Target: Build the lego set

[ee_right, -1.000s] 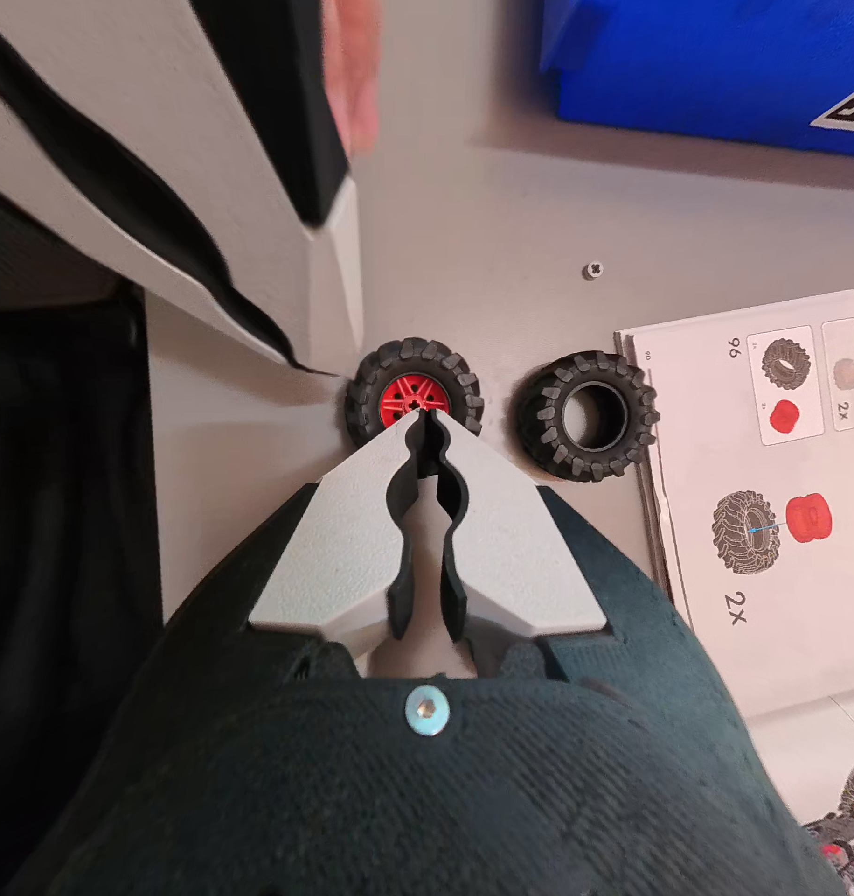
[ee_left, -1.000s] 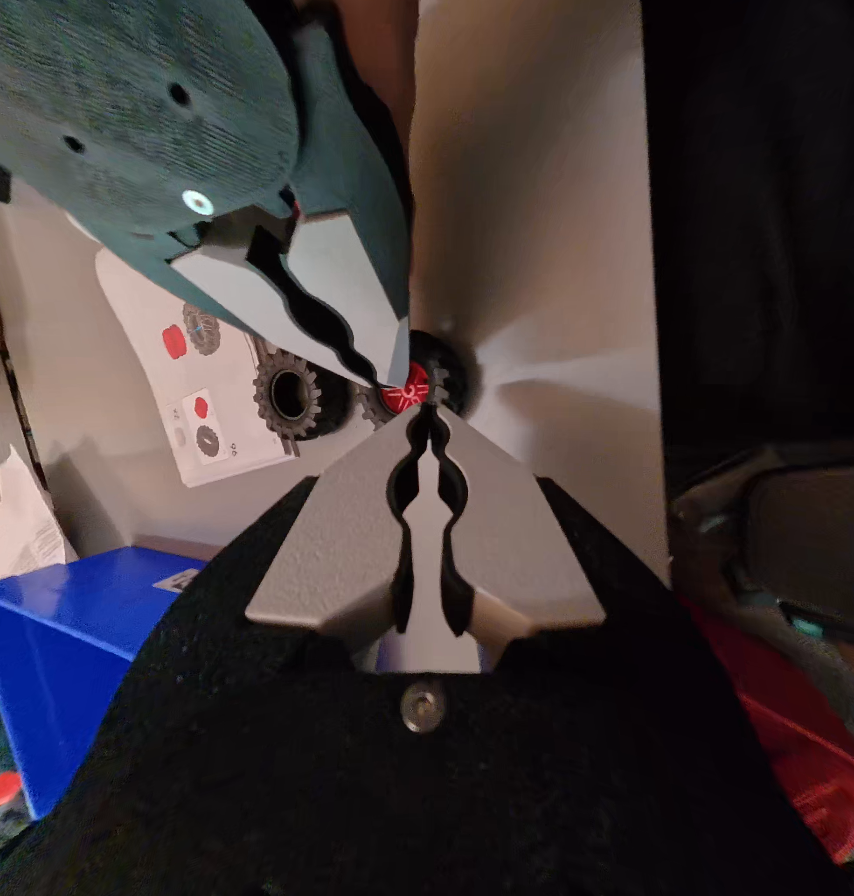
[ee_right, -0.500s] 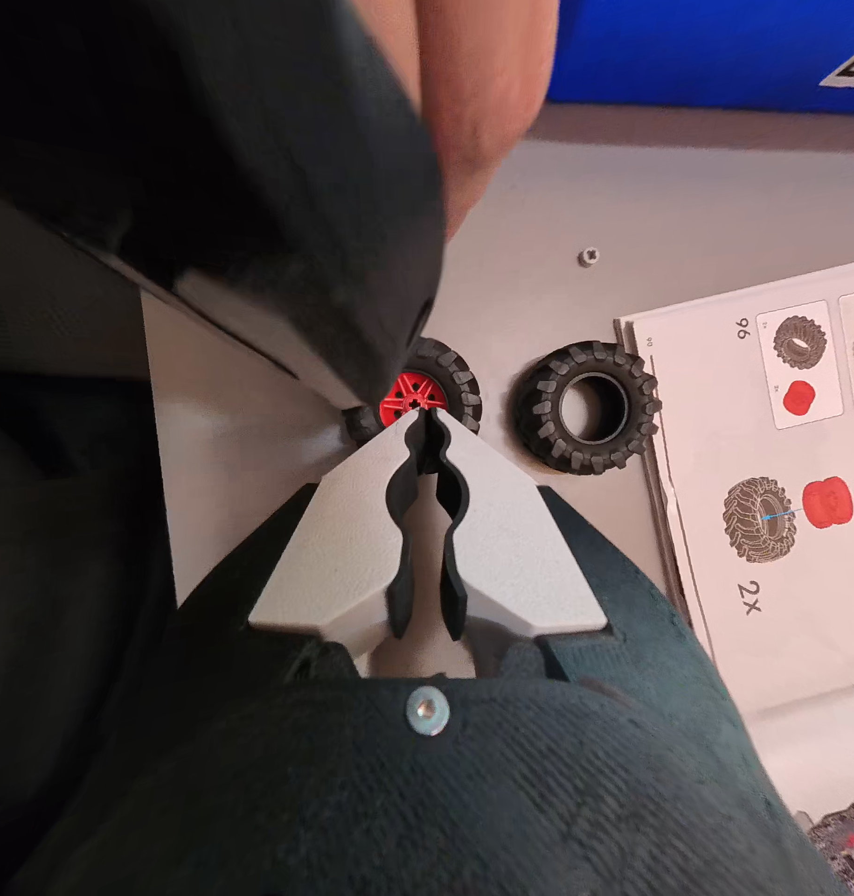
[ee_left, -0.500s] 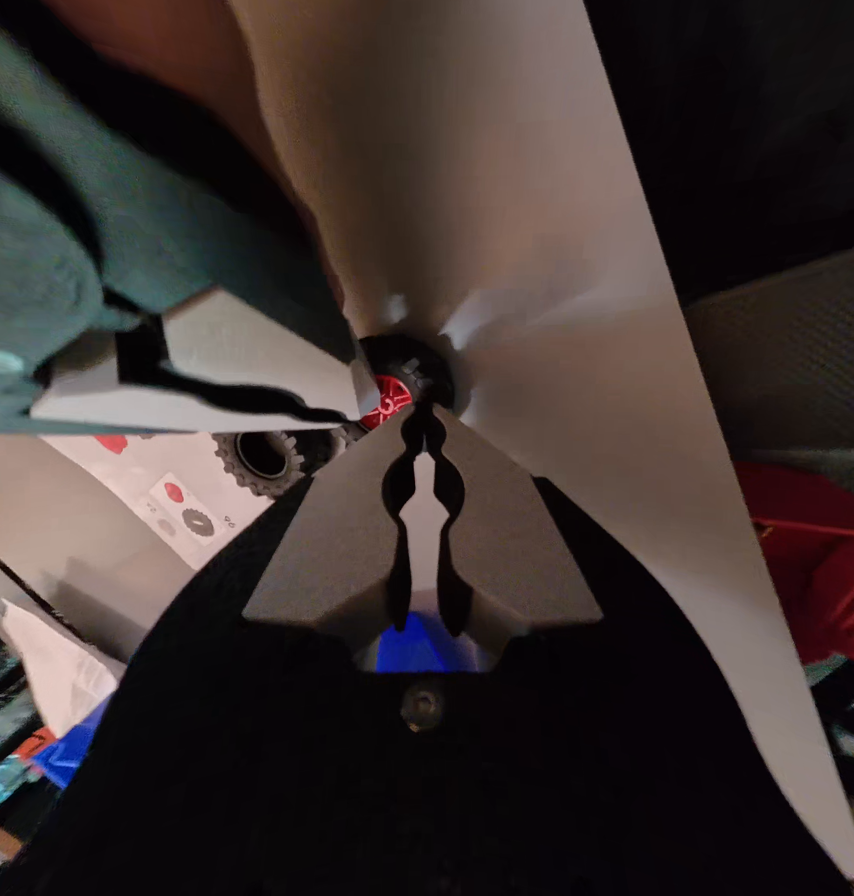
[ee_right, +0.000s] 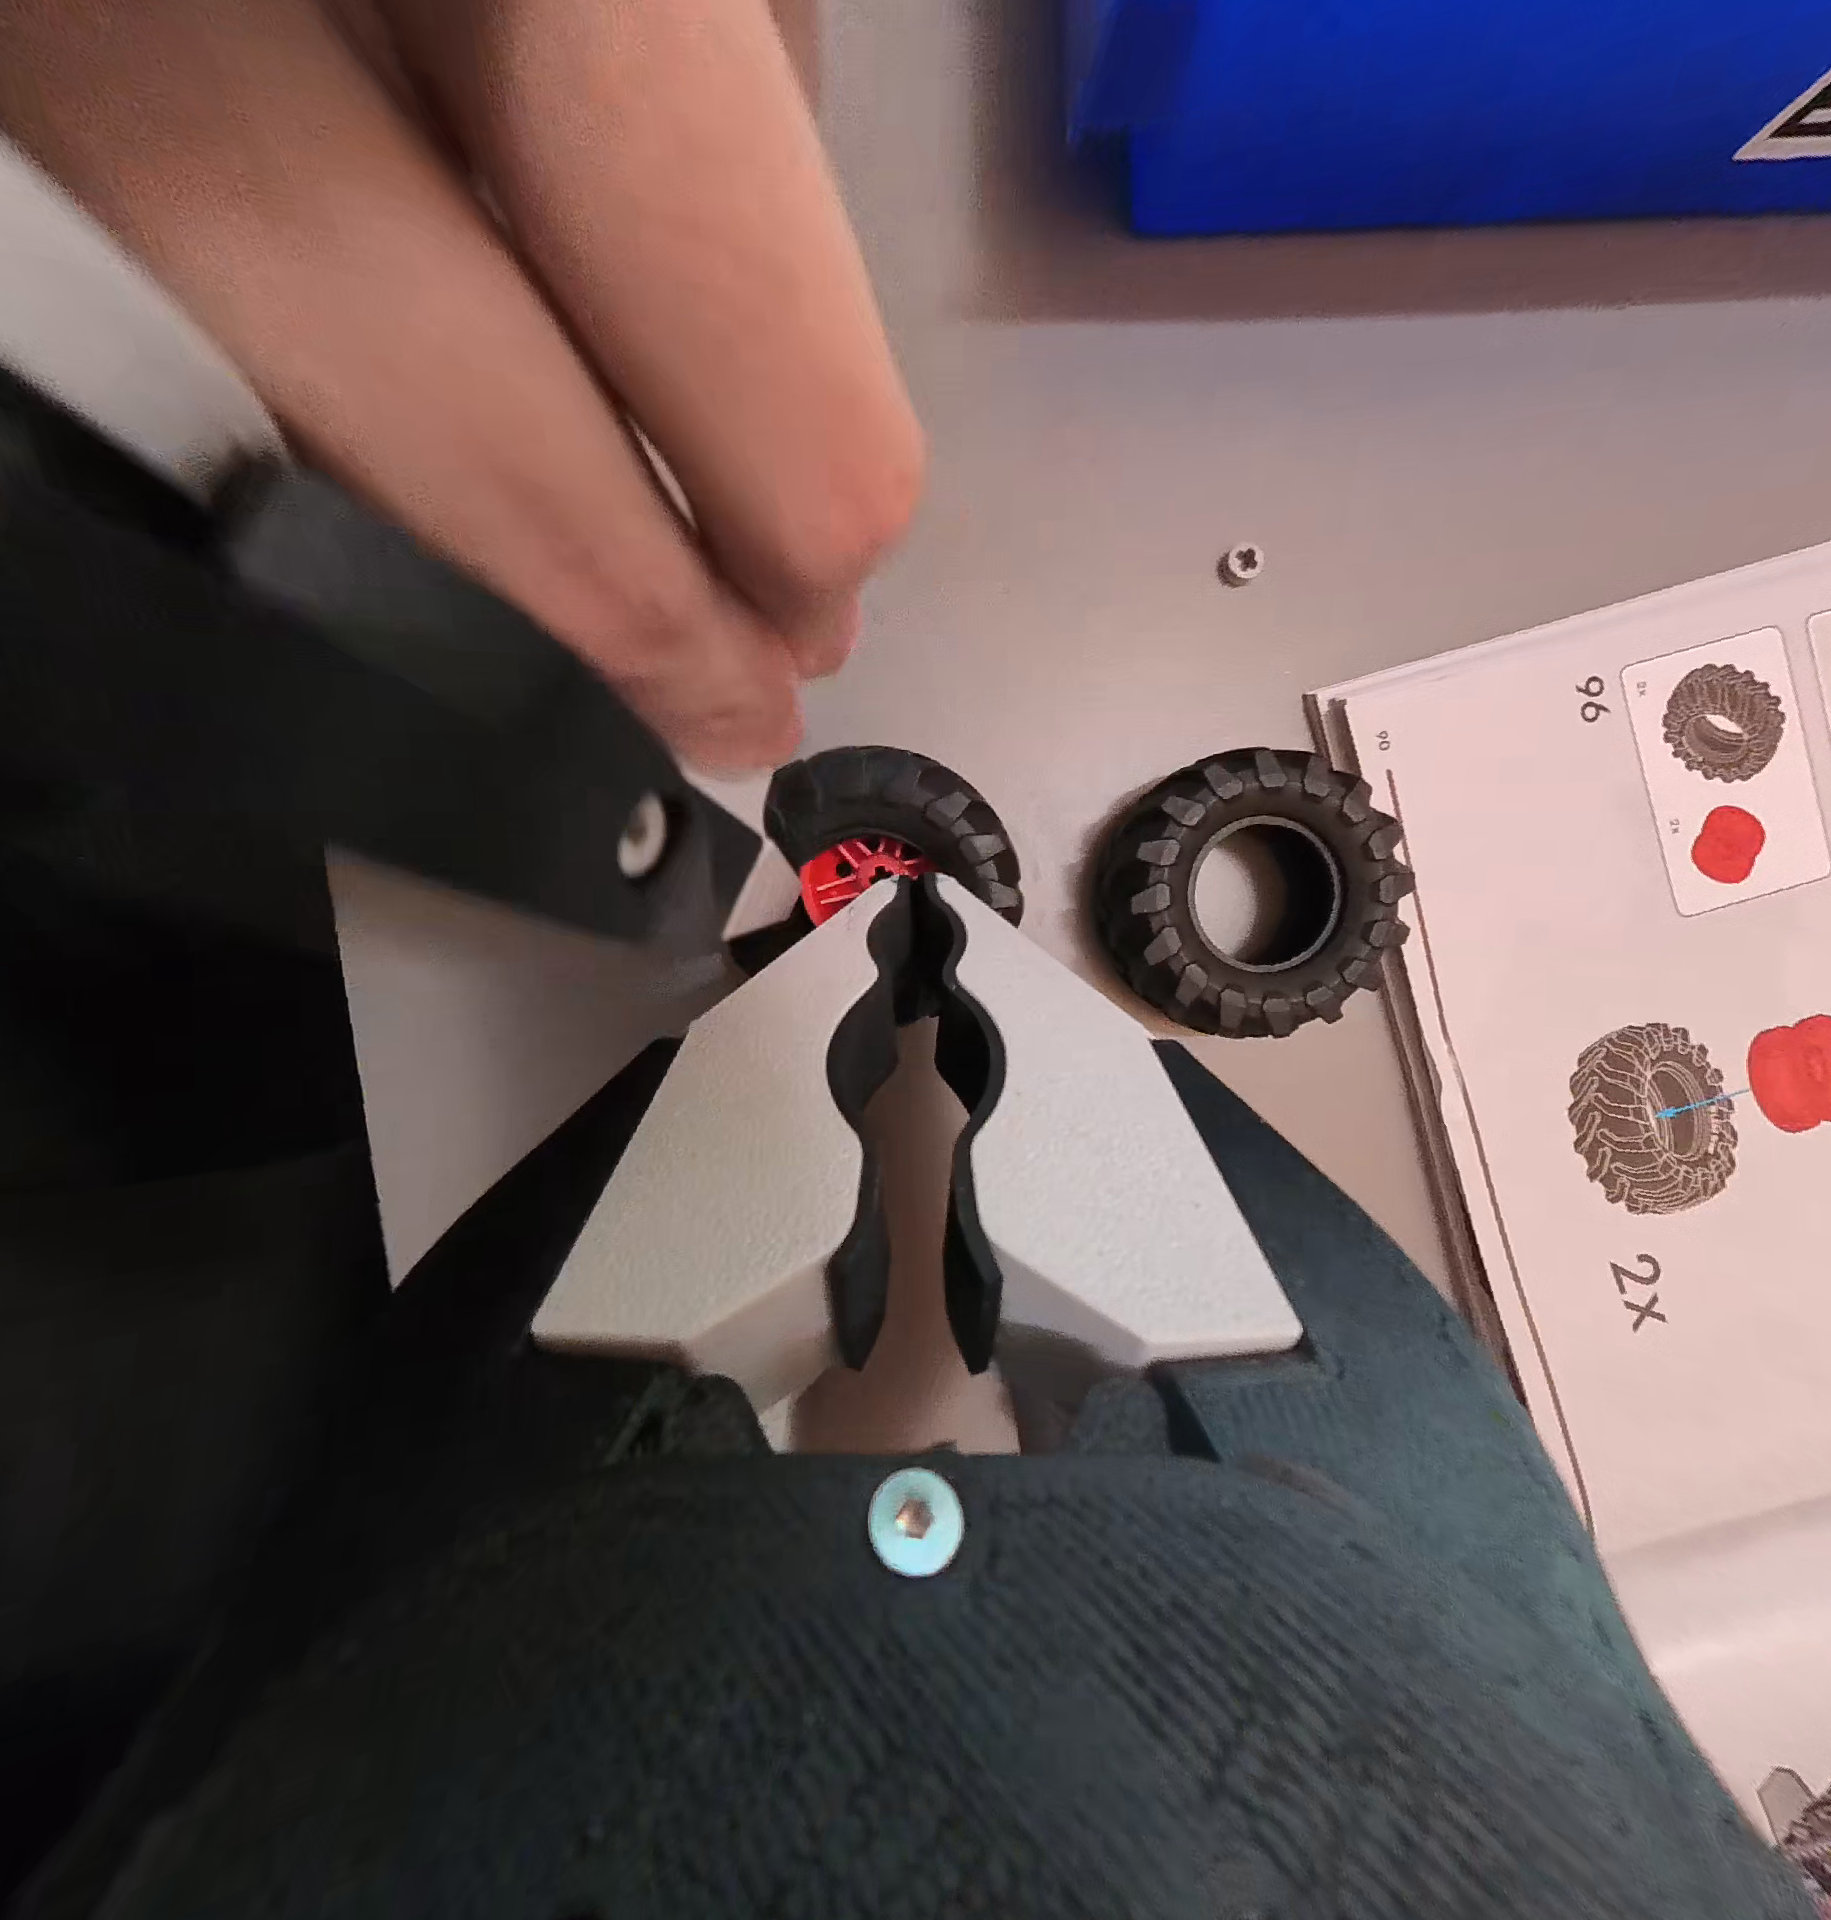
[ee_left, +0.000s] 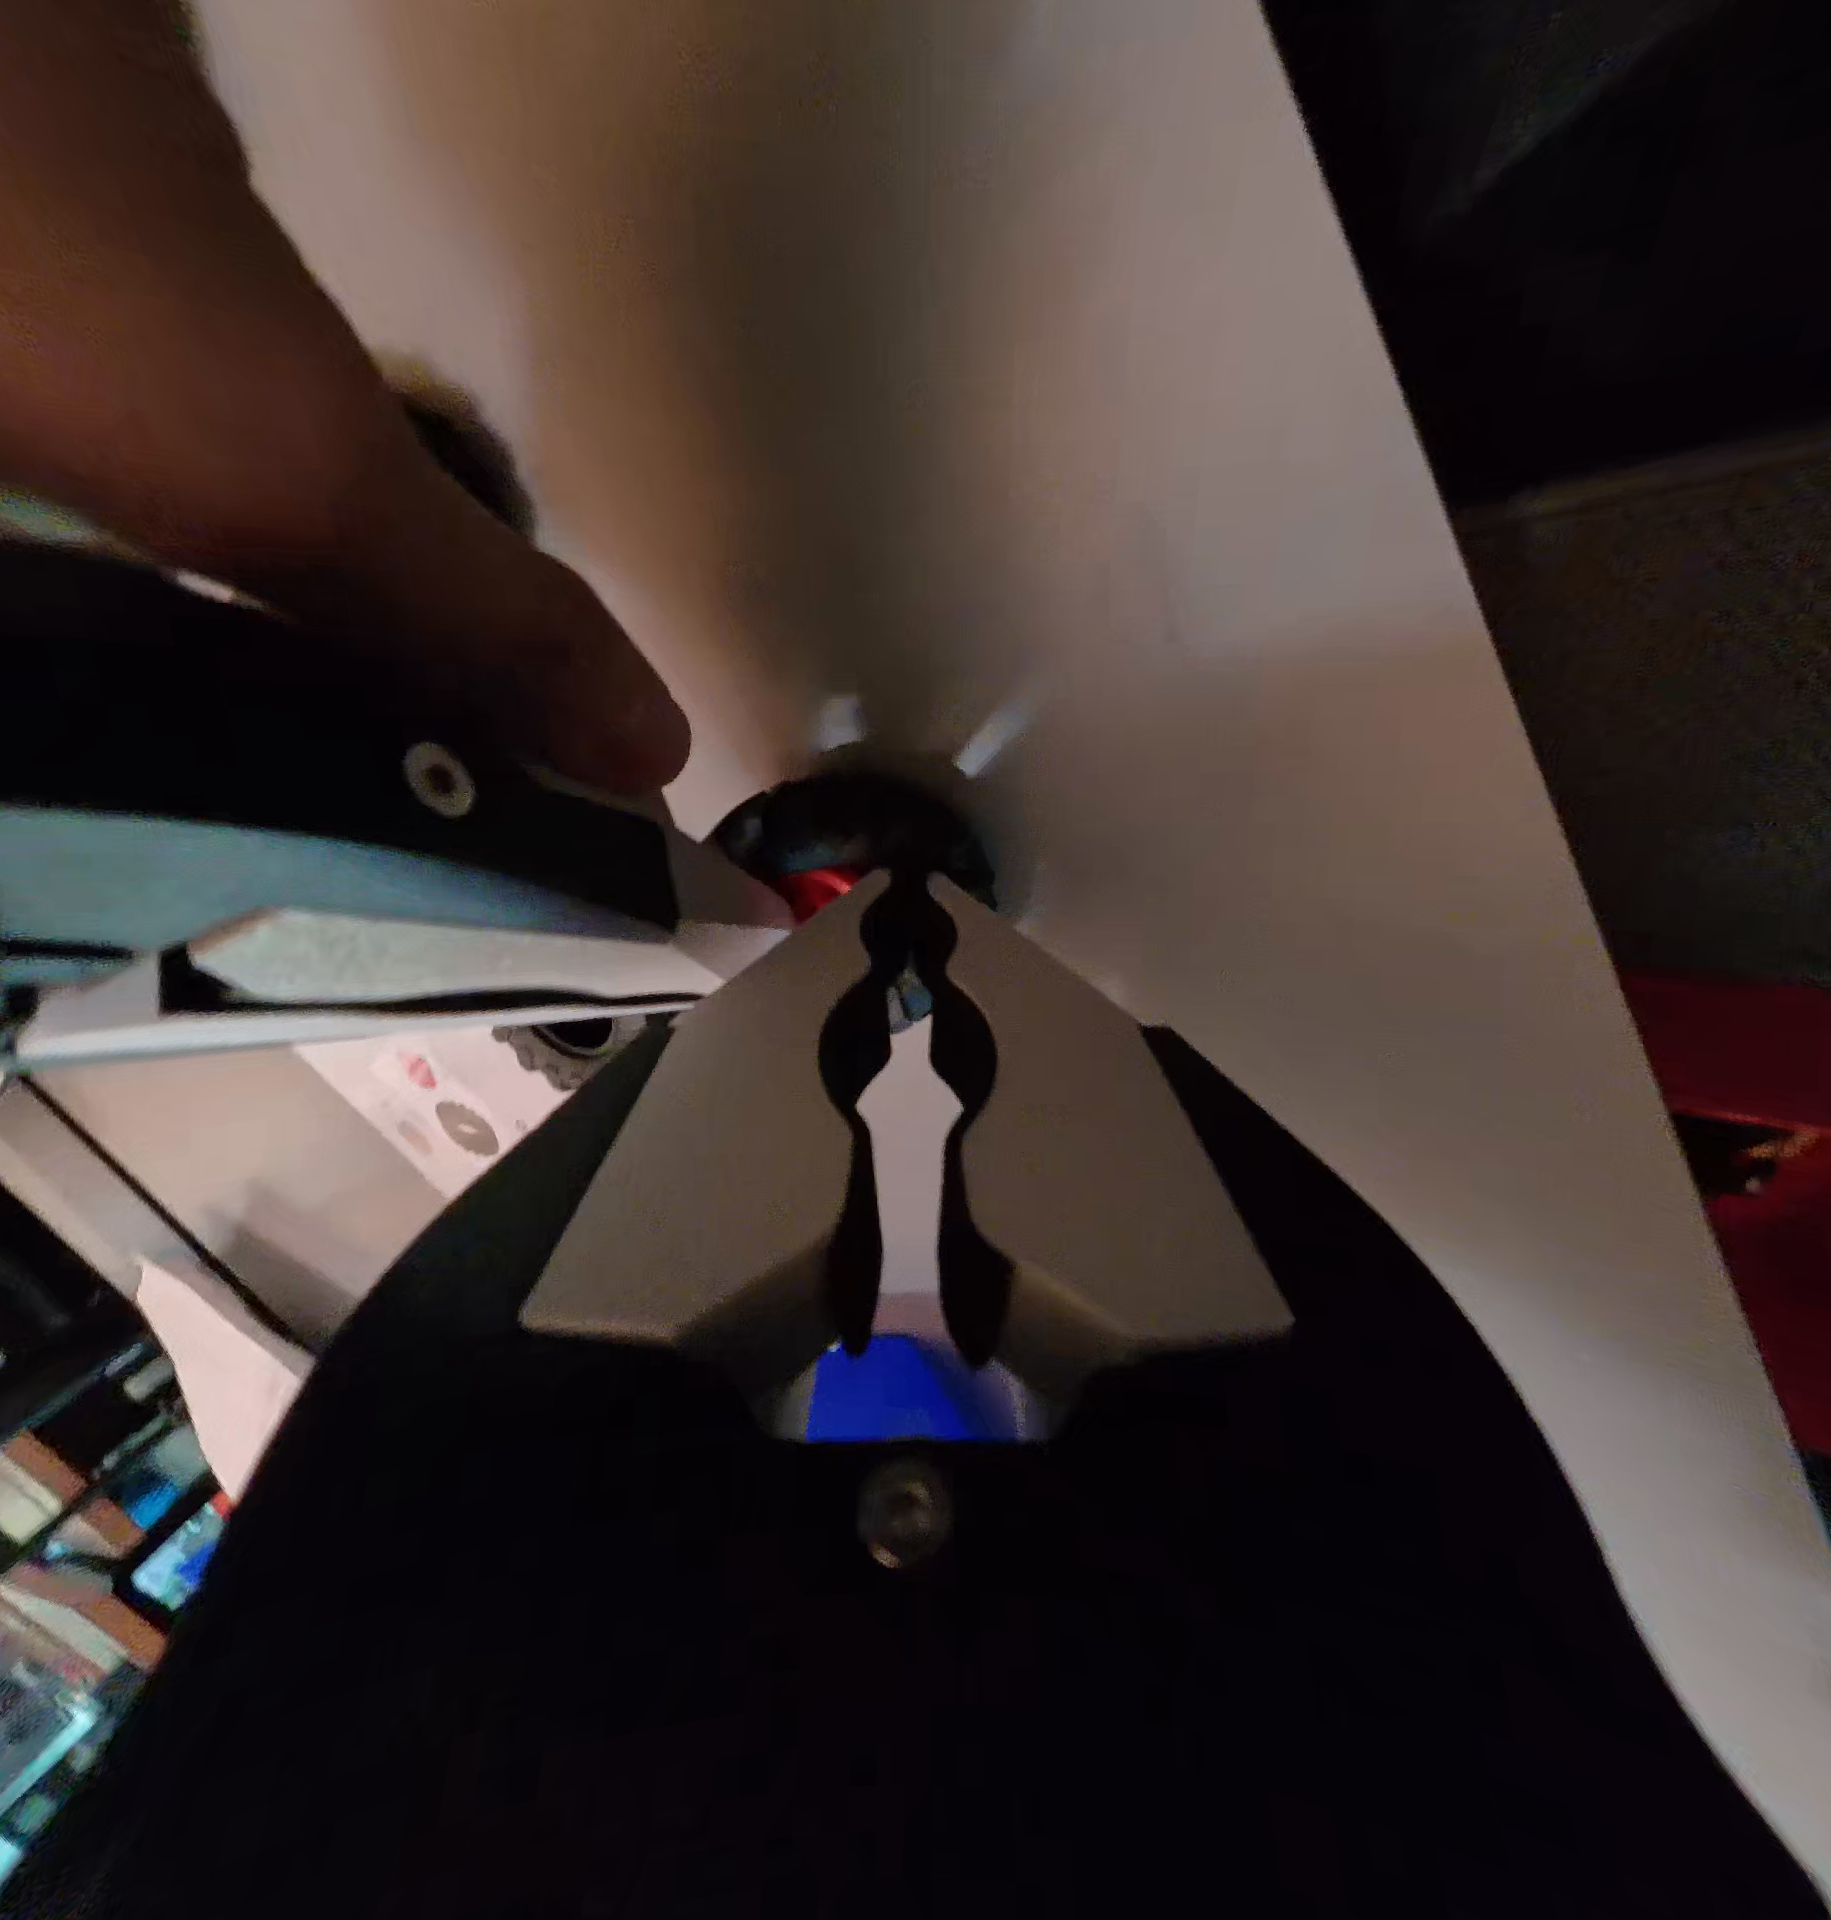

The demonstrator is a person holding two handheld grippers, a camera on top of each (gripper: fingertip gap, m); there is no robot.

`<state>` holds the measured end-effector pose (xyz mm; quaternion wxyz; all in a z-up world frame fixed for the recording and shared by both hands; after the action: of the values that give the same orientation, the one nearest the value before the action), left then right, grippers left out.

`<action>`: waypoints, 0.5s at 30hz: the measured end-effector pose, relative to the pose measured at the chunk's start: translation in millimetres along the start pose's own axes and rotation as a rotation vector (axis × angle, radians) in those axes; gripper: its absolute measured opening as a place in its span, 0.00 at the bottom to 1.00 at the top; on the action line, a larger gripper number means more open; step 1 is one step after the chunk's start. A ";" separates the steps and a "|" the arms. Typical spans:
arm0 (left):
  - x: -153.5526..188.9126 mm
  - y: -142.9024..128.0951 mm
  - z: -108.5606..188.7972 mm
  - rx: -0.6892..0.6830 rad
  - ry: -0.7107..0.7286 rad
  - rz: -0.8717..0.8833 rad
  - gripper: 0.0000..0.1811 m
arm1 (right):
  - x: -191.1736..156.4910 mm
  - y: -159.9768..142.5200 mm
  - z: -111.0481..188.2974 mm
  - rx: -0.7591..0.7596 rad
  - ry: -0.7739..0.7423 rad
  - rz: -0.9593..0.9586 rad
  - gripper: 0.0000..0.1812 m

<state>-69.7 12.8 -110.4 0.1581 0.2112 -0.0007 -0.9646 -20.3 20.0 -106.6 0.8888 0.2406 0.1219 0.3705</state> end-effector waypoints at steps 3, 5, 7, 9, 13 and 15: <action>2.1 -4.8 3.3 0.086 0.103 0.135 0.00 | 0.7 -1.5 0.3 0.038 -0.001 -0.003 0.00; 1.3 -11.0 10.7 0.179 0.195 0.246 0.00 | 0.6 -2.2 0.1 0.056 -0.015 0.001 0.00; 0.9 -23.6 14.1 0.194 0.246 0.332 0.00 | 2.8 -2.0 -1.2 0.094 -0.032 -0.013 0.00; 2.9 -26.8 16.8 0.193 0.232 0.364 0.00 | 2.9 -2.4 -1.2 0.105 -0.032 -0.006 0.00; -7.4 -31.8 19.4 0.094 0.259 0.305 0.00 | 1.8 -1.8 -1.3 0.091 -0.058 0.010 0.00; -10.3 -33.4 14.3 0.073 0.206 0.288 0.00 | 1.9 -2.3 -1.3 0.102 -0.058 0.004 0.00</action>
<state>-76.8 46.7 -95.5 0.2861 0.3121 -0.0497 -0.9046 -18.1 20.4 -108.9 0.8778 0.2966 0.1142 0.3584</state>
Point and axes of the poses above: each gripper's, where its closed fingertips meet, z back along the fingers, y out of its top, x = y × z across the jaws, the point moved 5 cm from there along z, back along the fingers, and after that the axes turned 3 degrees about y, right-handed, at the moved point
